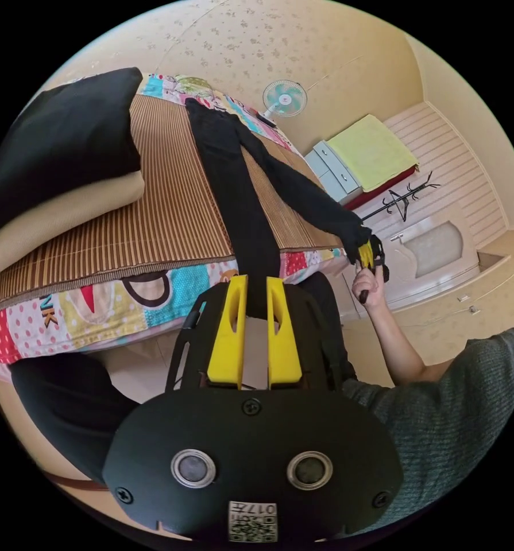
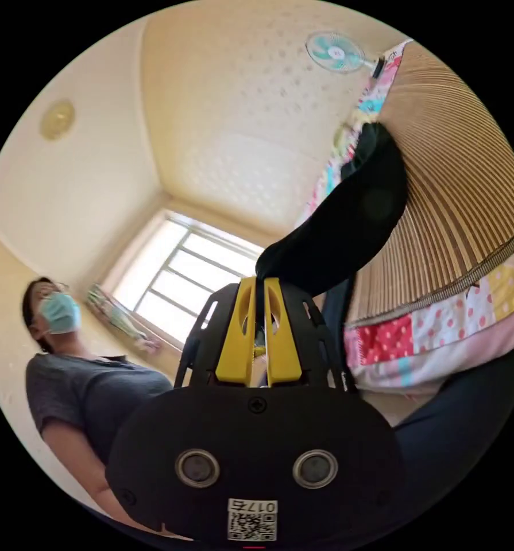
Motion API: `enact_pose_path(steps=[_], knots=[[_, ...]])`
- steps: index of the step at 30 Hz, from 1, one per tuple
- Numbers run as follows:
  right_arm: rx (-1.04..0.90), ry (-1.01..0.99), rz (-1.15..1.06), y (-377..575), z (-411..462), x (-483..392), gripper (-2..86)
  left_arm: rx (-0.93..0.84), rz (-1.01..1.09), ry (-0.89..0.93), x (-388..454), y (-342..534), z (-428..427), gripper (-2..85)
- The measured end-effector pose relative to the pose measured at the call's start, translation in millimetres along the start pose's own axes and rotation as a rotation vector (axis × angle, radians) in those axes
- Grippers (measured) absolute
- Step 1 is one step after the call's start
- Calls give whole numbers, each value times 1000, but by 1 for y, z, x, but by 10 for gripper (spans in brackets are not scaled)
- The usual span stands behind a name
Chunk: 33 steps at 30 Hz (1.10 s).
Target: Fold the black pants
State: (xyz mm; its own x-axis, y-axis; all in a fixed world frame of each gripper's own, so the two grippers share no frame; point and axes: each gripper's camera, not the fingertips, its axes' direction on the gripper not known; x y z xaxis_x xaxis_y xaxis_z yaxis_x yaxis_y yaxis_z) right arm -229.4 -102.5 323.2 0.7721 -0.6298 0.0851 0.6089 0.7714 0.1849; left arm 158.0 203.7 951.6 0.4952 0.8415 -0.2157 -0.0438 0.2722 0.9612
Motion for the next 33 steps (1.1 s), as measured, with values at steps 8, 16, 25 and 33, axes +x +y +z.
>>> enact_pose_path(steps=[8,16,25,33], knots=[[-89,816,255,1,-148,-14,38,-39,-60,30,0,-42,14,128],[141,835,230,-29,-201,-57,132,-144,-6,-82,19,-125,57,129],[-106,613,229,-26,-215,-32,31,-241,-120,-24,-18,-142,51,-5],[-67,286,12,17,-243,-97,16,-286,-90,135,-20,-109,-55,6]])
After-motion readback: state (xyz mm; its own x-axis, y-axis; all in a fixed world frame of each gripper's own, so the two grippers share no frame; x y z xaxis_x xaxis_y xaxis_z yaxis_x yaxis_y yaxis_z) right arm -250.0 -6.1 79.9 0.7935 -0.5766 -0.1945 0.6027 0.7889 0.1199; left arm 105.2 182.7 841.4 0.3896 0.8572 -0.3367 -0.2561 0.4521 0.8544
